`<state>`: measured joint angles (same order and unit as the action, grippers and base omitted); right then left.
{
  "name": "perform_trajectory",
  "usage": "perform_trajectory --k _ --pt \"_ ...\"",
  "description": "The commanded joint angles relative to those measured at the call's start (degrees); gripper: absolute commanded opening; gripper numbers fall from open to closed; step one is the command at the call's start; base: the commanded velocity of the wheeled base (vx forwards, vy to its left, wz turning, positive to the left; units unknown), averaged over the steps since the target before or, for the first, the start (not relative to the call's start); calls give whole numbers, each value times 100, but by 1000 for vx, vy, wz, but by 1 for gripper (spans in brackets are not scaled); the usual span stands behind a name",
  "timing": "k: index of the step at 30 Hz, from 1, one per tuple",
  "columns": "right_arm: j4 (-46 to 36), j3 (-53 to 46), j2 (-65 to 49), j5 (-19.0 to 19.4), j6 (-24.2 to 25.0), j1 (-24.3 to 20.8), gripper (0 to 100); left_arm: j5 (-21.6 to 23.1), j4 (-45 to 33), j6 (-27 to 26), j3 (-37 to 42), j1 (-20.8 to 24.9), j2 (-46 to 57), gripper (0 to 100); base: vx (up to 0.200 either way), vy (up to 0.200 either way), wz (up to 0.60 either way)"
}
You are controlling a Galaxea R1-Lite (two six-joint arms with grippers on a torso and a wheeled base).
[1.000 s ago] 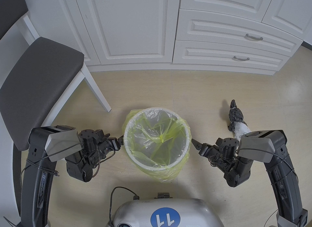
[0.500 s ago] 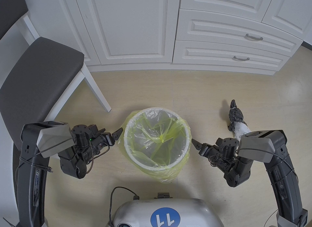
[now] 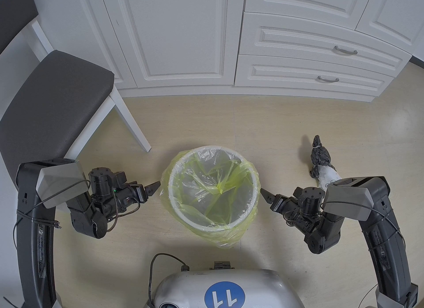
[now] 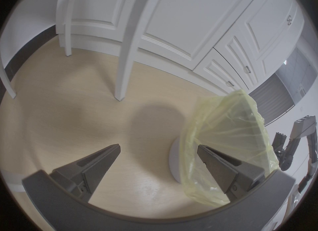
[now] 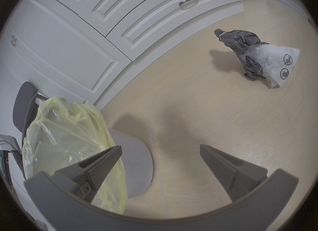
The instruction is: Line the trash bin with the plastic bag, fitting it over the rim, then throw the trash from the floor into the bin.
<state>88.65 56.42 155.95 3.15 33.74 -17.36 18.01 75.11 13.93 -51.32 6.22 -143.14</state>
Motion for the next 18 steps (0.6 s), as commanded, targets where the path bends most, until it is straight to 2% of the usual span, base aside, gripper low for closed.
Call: perform_trajectory --k 1,7,15,18 --pt "3 1 -4 2 1 -4 100 -8 -5 -5 -36 117 -170 100 0 0 0" --pt "3 1 -4 2 1 -4 100 -16 -22 -22 -88 240 -381 100 0 0 0" --pt "3 1 -4 11 1 -4 100 -69 -295 -365 -150 240 -478 100 0 0 0" --pt "3 1 -4 11 1 -4 100 -210 -348 -374 -273 275 -574 100 0 0 0"
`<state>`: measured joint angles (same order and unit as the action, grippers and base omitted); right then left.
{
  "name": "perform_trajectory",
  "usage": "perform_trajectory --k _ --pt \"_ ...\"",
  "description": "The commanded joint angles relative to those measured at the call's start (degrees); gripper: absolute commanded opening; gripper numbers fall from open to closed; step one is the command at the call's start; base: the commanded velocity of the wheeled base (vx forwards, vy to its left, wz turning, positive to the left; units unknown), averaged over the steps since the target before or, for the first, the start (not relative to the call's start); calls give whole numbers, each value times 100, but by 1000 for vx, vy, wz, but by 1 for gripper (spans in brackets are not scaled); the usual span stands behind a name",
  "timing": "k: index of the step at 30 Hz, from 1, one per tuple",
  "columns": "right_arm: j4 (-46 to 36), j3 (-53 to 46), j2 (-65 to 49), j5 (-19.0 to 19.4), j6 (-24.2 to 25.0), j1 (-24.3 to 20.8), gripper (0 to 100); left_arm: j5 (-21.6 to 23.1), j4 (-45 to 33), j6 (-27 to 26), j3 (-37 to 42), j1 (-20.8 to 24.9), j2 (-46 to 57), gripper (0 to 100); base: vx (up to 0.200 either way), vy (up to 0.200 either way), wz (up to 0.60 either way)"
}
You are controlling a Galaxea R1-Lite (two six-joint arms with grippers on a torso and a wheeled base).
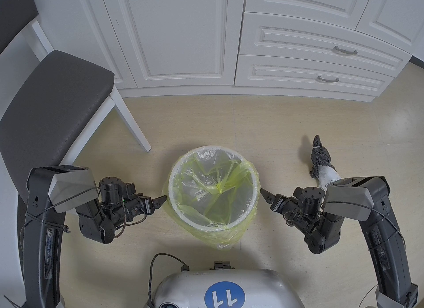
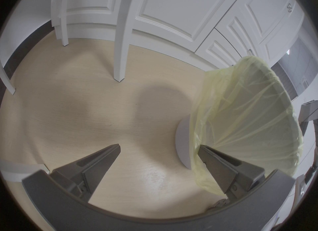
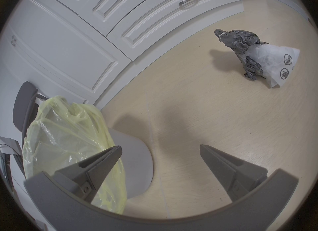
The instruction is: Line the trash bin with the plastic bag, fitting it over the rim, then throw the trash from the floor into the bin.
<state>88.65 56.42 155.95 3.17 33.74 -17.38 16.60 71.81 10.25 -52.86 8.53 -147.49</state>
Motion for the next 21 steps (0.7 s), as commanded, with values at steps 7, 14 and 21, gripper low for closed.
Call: perform_trajectory --k 7,14,21 --pt "3 1 -4 8 1 -2 100 -606 -36 -6 -550 245 -464 100 0 0 0" --pt "3 1 -4 8 1 -2 100 -992 -264 38 -919 316 -535 100 0 0 0" --pt "21 1 -4 8 1 -2 100 -1520 -431 214 -1376 377 -631 100 0 0 0"
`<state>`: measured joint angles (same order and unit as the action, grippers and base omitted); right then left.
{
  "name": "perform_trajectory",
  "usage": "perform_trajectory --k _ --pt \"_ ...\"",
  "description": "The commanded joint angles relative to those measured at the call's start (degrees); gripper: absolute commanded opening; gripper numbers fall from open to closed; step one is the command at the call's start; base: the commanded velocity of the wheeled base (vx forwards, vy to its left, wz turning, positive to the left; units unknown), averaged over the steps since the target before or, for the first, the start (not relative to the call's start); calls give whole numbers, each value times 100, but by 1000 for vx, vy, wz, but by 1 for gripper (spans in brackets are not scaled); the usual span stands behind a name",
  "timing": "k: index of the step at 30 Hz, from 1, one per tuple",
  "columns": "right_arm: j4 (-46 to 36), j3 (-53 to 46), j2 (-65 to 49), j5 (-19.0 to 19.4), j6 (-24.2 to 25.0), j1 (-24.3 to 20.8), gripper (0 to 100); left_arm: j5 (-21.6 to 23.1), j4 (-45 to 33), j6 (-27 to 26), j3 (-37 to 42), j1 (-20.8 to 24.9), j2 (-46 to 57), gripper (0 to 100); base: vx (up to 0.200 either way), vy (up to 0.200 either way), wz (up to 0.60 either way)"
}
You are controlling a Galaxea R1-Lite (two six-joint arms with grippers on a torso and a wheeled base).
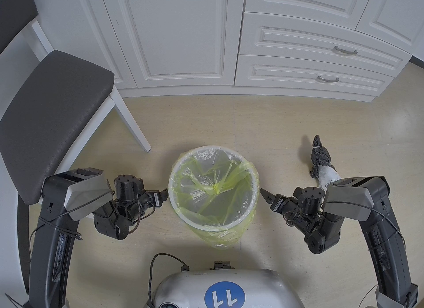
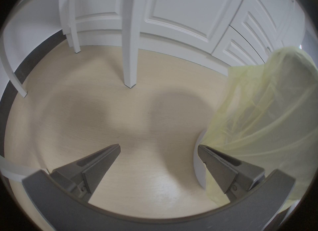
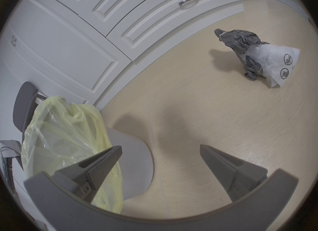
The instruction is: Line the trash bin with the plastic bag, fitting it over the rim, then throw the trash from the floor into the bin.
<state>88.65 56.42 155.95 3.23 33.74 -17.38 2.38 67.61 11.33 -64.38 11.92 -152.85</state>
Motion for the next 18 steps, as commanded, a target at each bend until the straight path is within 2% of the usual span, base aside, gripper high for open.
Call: perform_trajectory --k 1,5,10,18 --pt "21 1 5 2 1 -2 100 -97 -11 159 -215 38 -79 100 0 0 0" --pt "73 -17 14 -24 -114 -55 100 -97 7 335 -180 29 9 100 0 0 0" --pt "135 -184 -118 -33 -676 -55 100 -44 33 309 277 -15 493 100 0 0 0" --pt "56 -228 -513 55 -729 -19 100 184 -20 124 813 -6 1204 100 0 0 0"
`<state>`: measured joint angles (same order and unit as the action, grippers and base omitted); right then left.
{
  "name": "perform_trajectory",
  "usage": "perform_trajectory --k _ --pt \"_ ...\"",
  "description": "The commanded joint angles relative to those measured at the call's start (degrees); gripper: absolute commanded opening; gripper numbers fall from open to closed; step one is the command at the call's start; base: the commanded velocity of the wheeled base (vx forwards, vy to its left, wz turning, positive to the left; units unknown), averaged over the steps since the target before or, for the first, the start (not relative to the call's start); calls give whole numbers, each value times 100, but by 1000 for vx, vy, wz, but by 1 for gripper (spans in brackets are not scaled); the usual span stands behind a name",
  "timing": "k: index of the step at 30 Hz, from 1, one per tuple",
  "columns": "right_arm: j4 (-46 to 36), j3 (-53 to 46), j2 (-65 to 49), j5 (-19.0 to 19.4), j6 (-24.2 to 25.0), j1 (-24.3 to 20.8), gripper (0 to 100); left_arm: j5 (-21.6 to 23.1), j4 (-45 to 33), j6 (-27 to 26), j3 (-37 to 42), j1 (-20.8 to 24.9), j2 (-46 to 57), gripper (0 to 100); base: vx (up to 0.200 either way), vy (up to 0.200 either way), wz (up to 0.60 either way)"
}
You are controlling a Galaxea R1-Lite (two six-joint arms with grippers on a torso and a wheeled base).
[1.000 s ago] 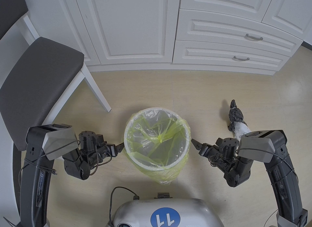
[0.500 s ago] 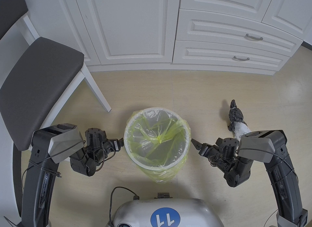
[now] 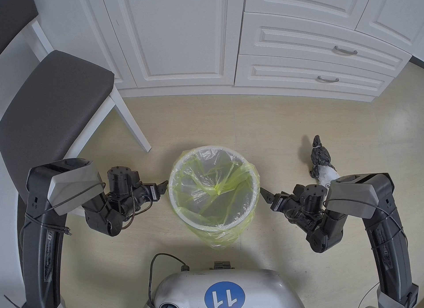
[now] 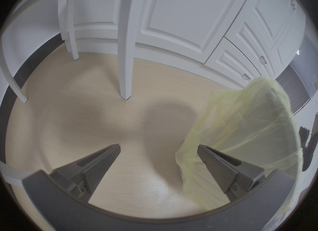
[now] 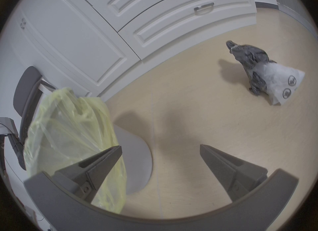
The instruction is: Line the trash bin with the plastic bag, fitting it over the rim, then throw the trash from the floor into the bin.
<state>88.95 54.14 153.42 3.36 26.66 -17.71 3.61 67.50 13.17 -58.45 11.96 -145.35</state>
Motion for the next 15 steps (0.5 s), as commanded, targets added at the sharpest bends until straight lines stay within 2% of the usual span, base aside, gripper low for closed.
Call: perform_trajectory --k 1,3,10,15 --pt "25 53 -269 138 -21 13 100 61 -9 -139 238 -9 499 100 0 0 0" --pt "17 114 -357 252 -12 5 100 61 -9 -279 282 -1 543 100 0 0 0" --pt "-370 -281 -1121 279 -56 -101 100 61 -18 -596 554 -18 806 100 0 0 0" --pt "-502 -211 -840 279 -56 -277 100 61 -9 -613 713 -18 1026 100 0 0 0"
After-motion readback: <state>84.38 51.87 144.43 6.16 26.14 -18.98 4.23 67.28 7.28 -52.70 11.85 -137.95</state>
